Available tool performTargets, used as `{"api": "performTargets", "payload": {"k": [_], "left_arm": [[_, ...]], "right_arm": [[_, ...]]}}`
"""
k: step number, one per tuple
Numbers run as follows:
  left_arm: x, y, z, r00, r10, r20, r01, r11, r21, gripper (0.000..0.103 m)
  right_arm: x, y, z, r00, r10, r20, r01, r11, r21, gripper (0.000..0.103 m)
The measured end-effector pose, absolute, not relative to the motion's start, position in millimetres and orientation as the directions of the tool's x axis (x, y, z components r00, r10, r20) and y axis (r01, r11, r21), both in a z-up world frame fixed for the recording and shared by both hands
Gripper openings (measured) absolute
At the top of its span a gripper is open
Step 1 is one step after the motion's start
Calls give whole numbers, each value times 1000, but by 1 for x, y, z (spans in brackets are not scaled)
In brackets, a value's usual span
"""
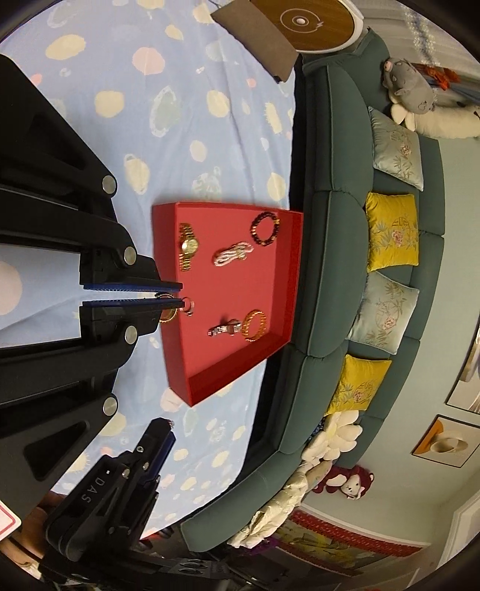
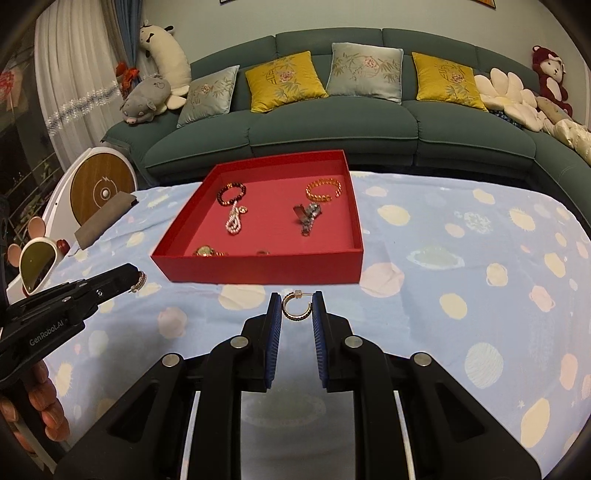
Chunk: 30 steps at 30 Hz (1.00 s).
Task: Organize jewelry
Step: 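Carry both hoop earrings over the red box and open both tools to drop them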
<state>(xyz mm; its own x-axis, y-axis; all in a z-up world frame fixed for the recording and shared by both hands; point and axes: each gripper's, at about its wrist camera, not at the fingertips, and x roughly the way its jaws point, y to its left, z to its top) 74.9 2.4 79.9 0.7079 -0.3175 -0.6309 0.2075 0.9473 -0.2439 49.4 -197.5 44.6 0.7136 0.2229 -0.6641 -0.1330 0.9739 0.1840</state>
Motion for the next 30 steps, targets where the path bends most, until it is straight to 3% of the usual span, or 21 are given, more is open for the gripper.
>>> {"api": "performTargets", "payload": {"k": [7,19,23,26,30], "left_arm": [[132,5,100,756,-257,-603,176,966,-191,1],[203,10,52,698,-183,-692,114,983,-145,2],[210,19,44,690,-190,-699,82,979,-186,8],[209,21,46,698,-176,-694,72,982,-176,26],[203,22,56,714,-182,-676,80,981,-179,27]], "right_arm": [[90,-187,75,734,246,-633,-162,969,189,16],[181,-159,44,678,294,-673,-161,954,254,16],[187,-153,36,677,289,-677,-165,956,243,19],[184,-156,37,691,274,-669,-156,960,232,36],[181,-164,49,715,275,-643,-147,958,247,36]]}}
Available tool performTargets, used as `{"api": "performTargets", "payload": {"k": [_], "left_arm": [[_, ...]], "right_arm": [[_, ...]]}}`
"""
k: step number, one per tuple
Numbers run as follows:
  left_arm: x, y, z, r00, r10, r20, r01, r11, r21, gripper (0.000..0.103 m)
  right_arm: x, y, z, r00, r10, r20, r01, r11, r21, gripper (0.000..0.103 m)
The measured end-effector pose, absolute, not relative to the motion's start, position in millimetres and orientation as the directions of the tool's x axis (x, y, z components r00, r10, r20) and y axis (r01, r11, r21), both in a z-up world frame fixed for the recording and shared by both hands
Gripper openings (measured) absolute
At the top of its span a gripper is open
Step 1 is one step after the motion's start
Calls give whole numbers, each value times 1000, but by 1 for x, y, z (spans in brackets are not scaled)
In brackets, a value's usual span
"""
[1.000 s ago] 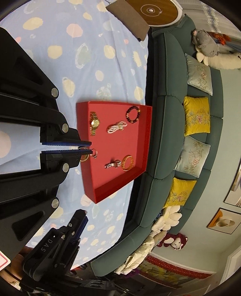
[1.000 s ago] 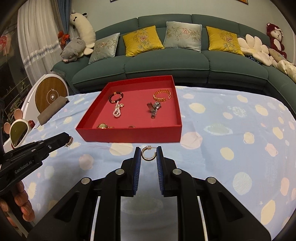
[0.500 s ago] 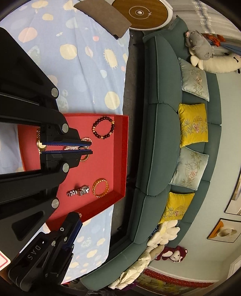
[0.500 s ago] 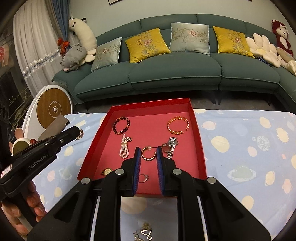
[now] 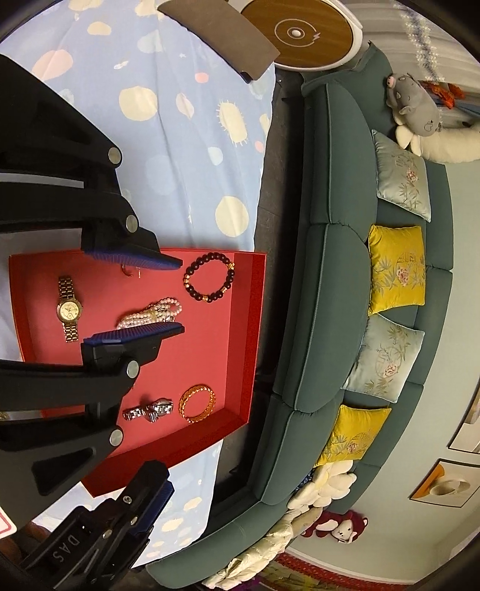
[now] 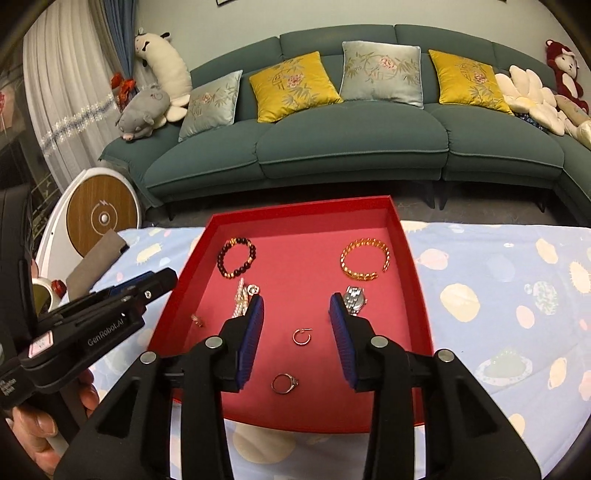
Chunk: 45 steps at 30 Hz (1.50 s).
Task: Organize jewelry
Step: 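Carry both hoop earrings over the red box and open both tools to drop them, then move both open tools back toward the tangled chains on the bed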
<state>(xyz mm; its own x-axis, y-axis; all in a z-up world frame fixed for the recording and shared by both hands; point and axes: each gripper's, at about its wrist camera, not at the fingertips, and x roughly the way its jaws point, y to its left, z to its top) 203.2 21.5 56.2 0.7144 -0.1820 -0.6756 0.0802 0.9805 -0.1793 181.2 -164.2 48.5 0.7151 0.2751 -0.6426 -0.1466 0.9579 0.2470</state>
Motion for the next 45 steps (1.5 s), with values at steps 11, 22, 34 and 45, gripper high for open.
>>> {"api": "performTargets", "payload": {"k": [11,22,34,45], "left_arm": [[160,14,87,749,-207,-630,120,977,-178,35],[95,21,61,695,-200,-690,118,979,-165,37],[45,1,28,616,-260,-744,178,965,-191,37],[41,-70,-7,576,-263,-774,307,947,-94,50]], "right_arm": [[153,-182,90,775,284,-564,-134,947,293,36],[76,-199,79,751,250,-611,-139,965,224,36],[16,-191,29,664,238,-709,-145,971,190,36],[18,-218,13,645,200,-737,-70,977,204,36]]}}
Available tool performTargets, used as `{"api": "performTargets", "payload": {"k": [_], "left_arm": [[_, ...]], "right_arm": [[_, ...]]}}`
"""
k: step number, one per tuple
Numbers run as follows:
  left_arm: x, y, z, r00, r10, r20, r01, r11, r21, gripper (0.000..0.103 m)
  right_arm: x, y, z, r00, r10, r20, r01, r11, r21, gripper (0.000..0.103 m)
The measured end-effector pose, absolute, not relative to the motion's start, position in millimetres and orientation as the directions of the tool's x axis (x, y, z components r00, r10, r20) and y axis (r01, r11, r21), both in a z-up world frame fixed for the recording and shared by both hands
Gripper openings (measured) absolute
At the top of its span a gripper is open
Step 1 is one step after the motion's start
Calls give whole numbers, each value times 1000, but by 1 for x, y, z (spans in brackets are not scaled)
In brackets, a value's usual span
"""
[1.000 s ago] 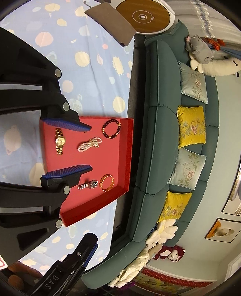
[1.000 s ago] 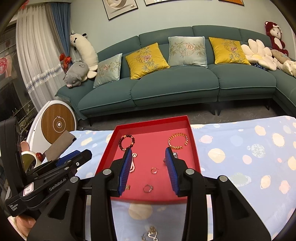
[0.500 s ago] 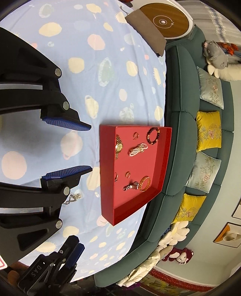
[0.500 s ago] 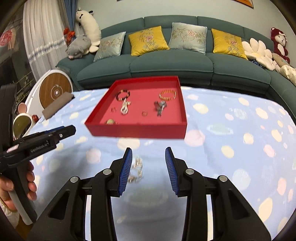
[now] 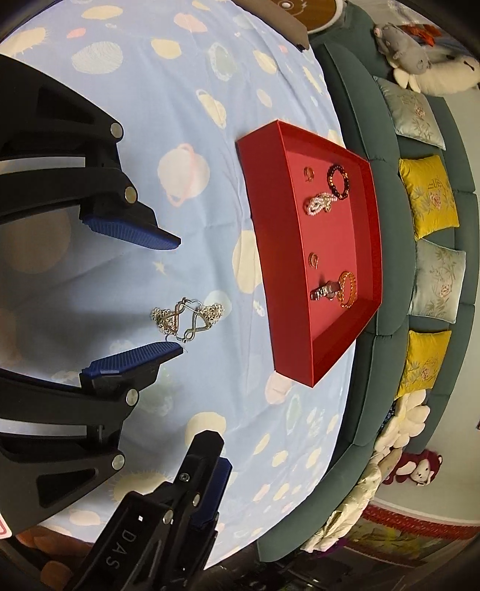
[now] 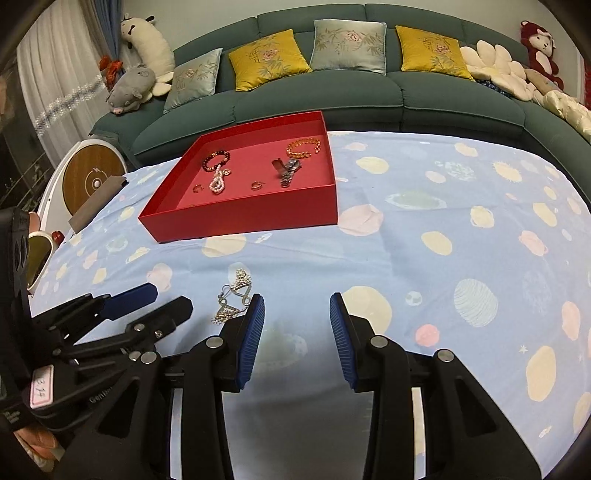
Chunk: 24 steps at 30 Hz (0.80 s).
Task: Organize jewelry
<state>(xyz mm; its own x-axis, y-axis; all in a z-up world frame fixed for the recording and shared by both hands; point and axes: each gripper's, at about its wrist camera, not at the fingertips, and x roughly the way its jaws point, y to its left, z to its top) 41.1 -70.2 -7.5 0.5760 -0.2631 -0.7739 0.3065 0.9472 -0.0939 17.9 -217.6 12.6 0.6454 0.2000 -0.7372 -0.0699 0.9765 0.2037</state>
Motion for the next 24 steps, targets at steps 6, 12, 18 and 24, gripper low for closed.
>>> {"api": "performTargets", "payload": {"k": [6,12,18,24], "left_arm": [[50,-79,-28,573,-232,-786,311,949,-53,41],[49,-77,-32,588,-223,-778,300,953,-46,26],[51,-66,-30,583,-234,-778,288,955,-71,0],[52,-54,-25,589,-231,-774,268,960,-82,0]], "right_arm": [[19,-227,8,644,189,-741,-53,978,203,36],[19,-229,10,644,194,-740,-59,977,205,36],[22,-224,6,631,209,-747,-67,974,217,36],[25,-203,3,615,230,-754,-115,973,202,36]]}}
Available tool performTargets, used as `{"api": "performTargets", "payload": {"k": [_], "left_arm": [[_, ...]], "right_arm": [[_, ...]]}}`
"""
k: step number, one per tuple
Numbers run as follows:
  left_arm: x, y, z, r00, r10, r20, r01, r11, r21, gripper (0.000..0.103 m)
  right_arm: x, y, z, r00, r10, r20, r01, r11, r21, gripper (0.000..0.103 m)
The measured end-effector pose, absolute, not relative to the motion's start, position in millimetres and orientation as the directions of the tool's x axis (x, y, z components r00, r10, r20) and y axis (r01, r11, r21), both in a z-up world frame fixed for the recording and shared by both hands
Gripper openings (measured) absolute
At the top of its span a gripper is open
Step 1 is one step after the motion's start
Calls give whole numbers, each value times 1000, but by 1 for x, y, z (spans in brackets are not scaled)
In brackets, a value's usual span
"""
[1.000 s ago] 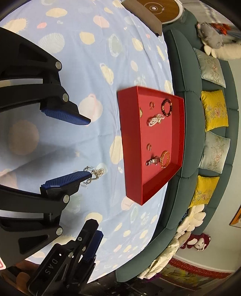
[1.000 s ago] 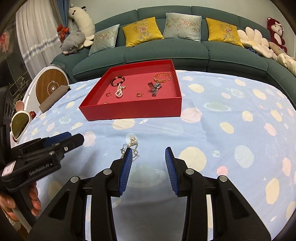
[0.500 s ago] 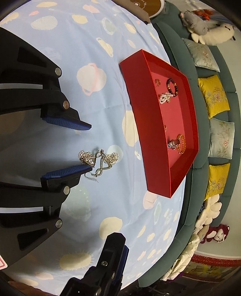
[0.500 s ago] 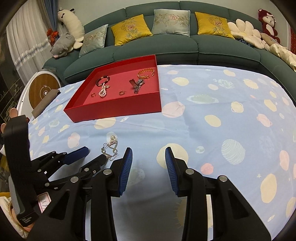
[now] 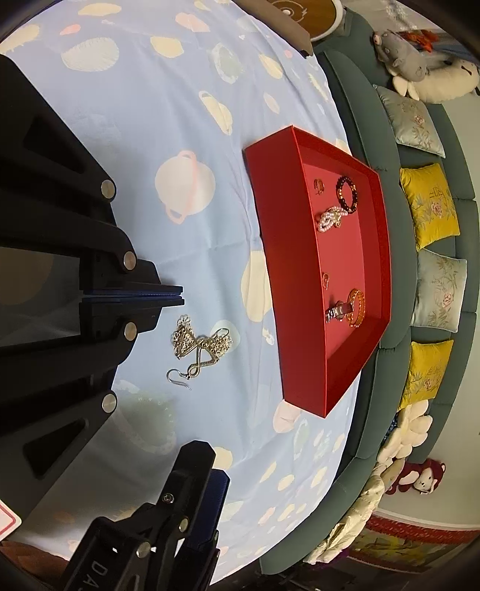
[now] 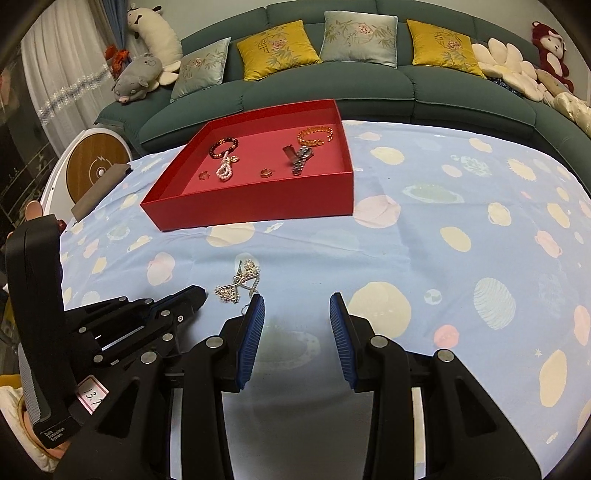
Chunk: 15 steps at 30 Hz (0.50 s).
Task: Organize jewelry
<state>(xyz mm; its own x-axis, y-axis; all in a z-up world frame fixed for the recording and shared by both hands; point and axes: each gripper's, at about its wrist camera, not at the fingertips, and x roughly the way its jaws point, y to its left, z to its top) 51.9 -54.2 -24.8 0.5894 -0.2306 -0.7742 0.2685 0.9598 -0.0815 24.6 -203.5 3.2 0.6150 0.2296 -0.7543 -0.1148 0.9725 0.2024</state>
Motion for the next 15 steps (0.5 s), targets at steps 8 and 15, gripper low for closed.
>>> {"api": "performTargets", "payload": {"k": [8,15], "left_arm": [[64,-57,-21,539,-310,-783,262,945,-194,4],[77,-73,-27,534,-299,-791,267,947,-177,14]], "right_arm": [[27,-195,0,609,230,-759,-123,973,197,36],[29,-200,-1,608,223,-762,-109,974,198,33]]}}
